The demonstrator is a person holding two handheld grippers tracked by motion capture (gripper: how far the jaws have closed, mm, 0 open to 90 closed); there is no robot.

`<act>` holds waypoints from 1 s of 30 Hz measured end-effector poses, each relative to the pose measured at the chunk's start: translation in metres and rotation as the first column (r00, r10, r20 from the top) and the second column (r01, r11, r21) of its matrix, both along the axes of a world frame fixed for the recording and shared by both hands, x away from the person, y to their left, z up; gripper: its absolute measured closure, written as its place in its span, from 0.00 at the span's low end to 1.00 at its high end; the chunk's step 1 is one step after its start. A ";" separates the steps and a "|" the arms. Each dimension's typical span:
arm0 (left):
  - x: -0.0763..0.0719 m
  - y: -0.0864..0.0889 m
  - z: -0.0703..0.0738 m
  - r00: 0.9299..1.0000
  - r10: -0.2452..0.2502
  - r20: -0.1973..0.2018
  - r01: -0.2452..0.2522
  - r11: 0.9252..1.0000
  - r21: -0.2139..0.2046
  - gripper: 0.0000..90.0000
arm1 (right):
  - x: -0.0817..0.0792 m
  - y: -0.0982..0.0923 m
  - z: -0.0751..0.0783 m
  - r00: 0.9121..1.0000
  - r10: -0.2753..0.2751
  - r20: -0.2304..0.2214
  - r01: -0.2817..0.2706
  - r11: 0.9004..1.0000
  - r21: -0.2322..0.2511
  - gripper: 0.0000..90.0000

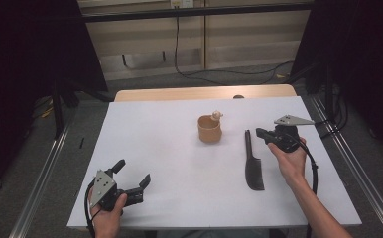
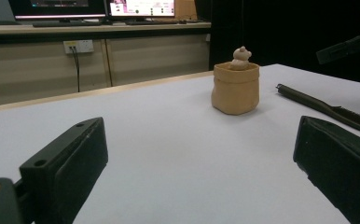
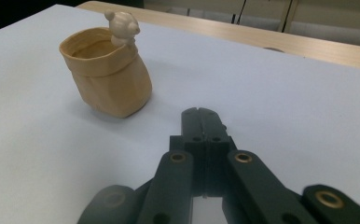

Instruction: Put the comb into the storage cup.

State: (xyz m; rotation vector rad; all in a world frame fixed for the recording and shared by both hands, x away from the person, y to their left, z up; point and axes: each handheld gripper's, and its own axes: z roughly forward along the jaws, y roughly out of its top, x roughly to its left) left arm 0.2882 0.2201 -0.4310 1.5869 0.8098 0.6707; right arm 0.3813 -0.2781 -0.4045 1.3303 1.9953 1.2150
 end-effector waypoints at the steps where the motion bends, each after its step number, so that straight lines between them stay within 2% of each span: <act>1: 0.000 0.000 0.000 1.000 0.000 -0.001 0.000 1.000 0.000 0.03 | 0.000 0.000 0.000 1.000 0.000 0.000 0.000 1.000 0.000 1.00; 5: 0.000 0.000 0.000 1.000 0.001 0.000 -0.001 1.000 0.005 0.03 | 0.006 -0.003 -0.003 0.997 -0.033 -0.065 0.032 0.999 -0.025 1.00; 6: 0.000 0.000 0.000 1.000 0.004 0.002 -0.004 1.000 0.007 0.03 | 0.010 -0.004 -0.007 0.994 -0.046 -0.094 0.043 0.998 -0.038 1.00; 7: 0.000 0.001 0.000 1.000 0.001 0.003 -0.001 1.000 0.006 0.03 | 0.010 -0.004 -0.007 0.994 -0.046 -0.094 0.043 0.998 -0.038 1.00; 9: 0.000 0.001 0.000 1.000 0.002 0.003 -0.002 1.000 0.005 0.03 | 0.015 -0.006 -0.011 0.990 -0.052 -0.134 0.047 0.998 -0.036 1.00; 13: 0.001 0.001 0.000 1.000 0.005 0.000 -0.005 1.000 0.001 0.03 | 0.018 -0.003 -0.012 0.985 -0.036 -0.166 0.031 0.999 -0.035 1.00; 15: 0.000 0.000 0.000 1.000 0.004 0.002 -0.004 1.000 0.003 0.03 | 0.021 -0.002 -0.016 0.979 -0.050 -0.196 0.040 0.998 -0.056 1.00; 18: 0.000 0.000 0.000 1.000 0.001 0.006 -0.001 1.000 0.008 0.03 | 0.022 -0.001 -0.019 0.976 -0.058 -0.209 0.044 0.996 -0.072 1.00; 23: 0.000 0.003 0.000 1.000 0.010 0.004 -0.010 1.000 0.003 0.03 | 0.023 -0.001 -0.021 0.974 -0.047 -0.221 0.035 0.998 -0.058 1.00; 25: 0.001 0.003 0.000 1.000 0.011 0.002 -0.011 1.000 0.002 0.03 | 0.024 0.000 -0.025 0.967 -0.044 -0.252 0.028 0.997 -0.066 1.00; 26: 0.001 0.002 0.000 1.000 0.011 0.002 -0.011 1.000 0.004 0.03 | 0.024 0.000 -0.025 0.967 -0.044 -0.252 0.028 0.997 -0.066 1.00; 27: 0.000 0.002 0.000 1.000 0.012 0.002 -0.012 1.000 0.004 0.03 | 0.023 0.001 -0.027 0.962 -0.042 -0.271 0.025 0.997 -0.069 1.00; 30: 0.000 0.001 0.000 1.000 0.007 0.005 -0.007 1.000 0.007 0.03 | 0.024 0.004 -0.029 0.960 -0.036 -0.276 0.013 0.996 -0.084 1.00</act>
